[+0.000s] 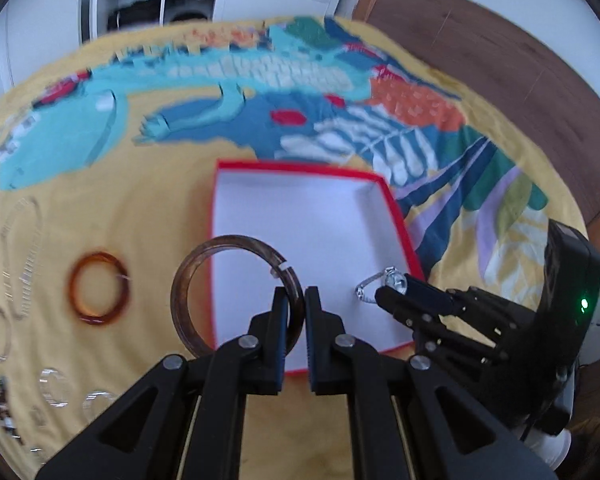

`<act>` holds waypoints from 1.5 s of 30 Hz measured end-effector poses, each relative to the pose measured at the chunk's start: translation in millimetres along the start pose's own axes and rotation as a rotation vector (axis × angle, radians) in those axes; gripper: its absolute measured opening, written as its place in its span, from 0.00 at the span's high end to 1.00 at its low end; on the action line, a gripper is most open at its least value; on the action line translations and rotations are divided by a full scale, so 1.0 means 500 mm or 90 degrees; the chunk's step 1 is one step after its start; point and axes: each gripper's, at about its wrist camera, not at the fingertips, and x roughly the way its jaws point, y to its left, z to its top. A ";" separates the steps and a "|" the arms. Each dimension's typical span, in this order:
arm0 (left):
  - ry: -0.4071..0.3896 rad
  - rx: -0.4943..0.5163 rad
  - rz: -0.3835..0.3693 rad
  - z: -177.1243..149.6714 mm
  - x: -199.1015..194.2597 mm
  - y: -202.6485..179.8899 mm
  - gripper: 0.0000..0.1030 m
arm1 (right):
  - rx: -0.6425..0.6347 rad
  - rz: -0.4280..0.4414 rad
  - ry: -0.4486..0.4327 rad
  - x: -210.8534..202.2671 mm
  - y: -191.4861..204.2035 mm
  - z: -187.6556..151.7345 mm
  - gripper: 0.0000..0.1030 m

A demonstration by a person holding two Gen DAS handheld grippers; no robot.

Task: Organize jewelry
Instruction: 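Carry the dark bangle and silver watch into the red box and release both, then withdraw both tools from the box back toward the jewelry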

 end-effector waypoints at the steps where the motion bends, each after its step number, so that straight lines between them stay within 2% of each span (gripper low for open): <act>1: 0.011 -0.002 0.003 -0.005 0.018 0.003 0.93 | 0.002 0.001 0.006 0.006 -0.004 -0.006 0.77; 5: 0.052 -0.007 0.020 -0.032 0.079 0.018 0.92 | 0.004 0.007 0.040 0.051 -0.021 -0.032 0.77; 11: 0.082 -0.005 0.044 -0.053 0.122 0.024 0.89 | -0.016 0.002 0.052 0.065 -0.021 -0.049 0.77; 16: 0.085 0.000 0.046 -0.056 0.115 0.021 0.89 | -0.043 -0.019 0.058 0.061 -0.011 -0.050 0.75; 24: 0.065 -0.011 0.036 -0.046 0.072 0.025 0.81 | -0.030 -0.040 0.030 -0.013 -0.028 -0.045 0.62; 27: 0.051 -0.005 0.030 -0.049 0.033 0.015 0.76 | -0.018 -0.046 0.011 -0.057 -0.030 -0.043 0.61; 34: -0.012 -0.028 0.043 -0.073 -0.116 0.038 0.75 | 0.003 -0.041 -0.037 -0.168 0.002 -0.044 0.60; 41: -0.045 -0.060 0.106 -0.138 -0.284 0.131 0.75 | 0.002 -0.014 -0.096 -0.285 0.082 -0.042 0.60; 45: -0.073 -0.087 0.143 -0.188 -0.384 0.200 0.68 | -0.004 0.008 -0.130 -0.348 0.142 -0.050 0.59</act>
